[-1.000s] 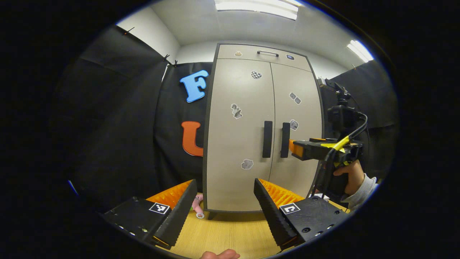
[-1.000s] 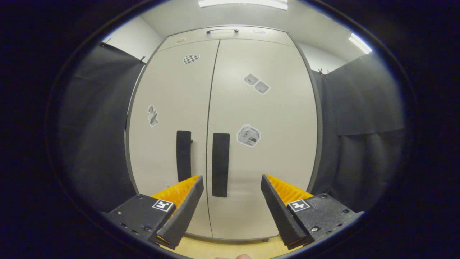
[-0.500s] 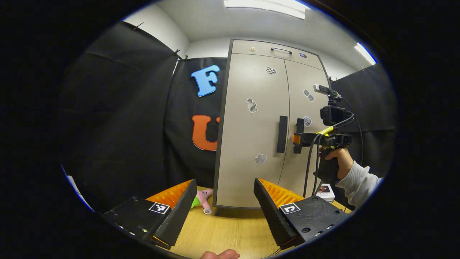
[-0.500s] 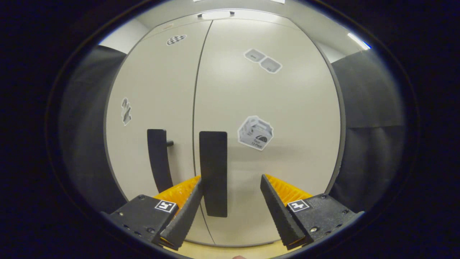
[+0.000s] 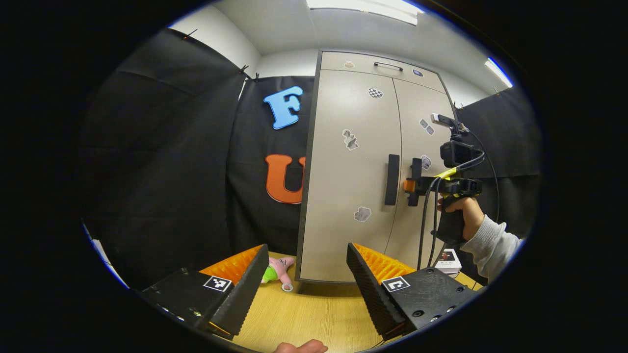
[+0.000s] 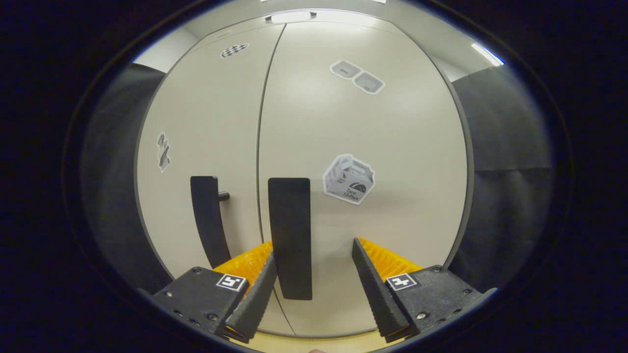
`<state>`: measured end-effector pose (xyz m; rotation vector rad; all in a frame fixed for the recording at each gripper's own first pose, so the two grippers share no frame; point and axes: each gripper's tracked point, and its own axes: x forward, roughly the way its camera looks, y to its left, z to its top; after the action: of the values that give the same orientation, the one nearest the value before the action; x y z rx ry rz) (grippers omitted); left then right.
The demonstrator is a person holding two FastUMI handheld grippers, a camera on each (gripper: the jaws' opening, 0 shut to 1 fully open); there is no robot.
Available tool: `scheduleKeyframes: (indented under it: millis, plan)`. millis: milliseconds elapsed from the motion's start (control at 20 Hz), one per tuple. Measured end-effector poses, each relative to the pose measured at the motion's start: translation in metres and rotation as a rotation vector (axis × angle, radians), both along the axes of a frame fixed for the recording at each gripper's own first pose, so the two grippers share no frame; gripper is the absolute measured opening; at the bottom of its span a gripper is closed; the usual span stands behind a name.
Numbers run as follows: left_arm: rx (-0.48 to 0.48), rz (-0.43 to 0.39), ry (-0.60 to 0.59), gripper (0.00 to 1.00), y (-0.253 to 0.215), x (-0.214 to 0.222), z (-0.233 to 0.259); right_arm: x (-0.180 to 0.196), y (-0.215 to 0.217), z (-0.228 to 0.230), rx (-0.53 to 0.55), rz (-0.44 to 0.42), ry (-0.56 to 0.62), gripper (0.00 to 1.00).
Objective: Open the right door of the double-door shoe cabinet with the right hand, and open the left door with the left hand.
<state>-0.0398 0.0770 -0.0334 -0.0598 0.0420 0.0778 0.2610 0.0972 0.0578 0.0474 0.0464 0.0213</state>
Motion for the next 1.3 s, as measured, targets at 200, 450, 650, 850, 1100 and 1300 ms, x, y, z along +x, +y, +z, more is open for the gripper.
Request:
scheduleKeyframes:
  millis: [200,450,650,850,1100,1300]
  plan:
    - [0.001,0.008,0.001,0.95,0.004,-0.002,0.001,-0.001,0.016,-0.001,-0.028,0.009,-0.017,0.35]
    - [-0.014,0.04,-0.005,0.95,0.017,-0.004,0.003,-0.005,0.017,-0.001,-0.015,0.019,0.005,0.23]
    - [-0.008,0.059,0.001,0.95,0.026,-0.001,0.001,-0.032,0.013,0.0,-0.009,0.075,0.013,0.23]
    - [-0.006,0.057,0.004,0.95,0.02,-0.002,0.002,-0.069,-0.003,-0.004,-0.032,0.122,0.02,0.23]
    - [0.003,0.059,-0.003,0.95,0.013,-0.004,0.006,-0.105,-0.023,-0.006,-0.049,0.157,0.026,0.25]
    - [0.009,0.074,-0.009,0.95,0.013,-0.007,0.007,-0.13,-0.043,-0.007,-0.048,0.158,0.026,0.25]
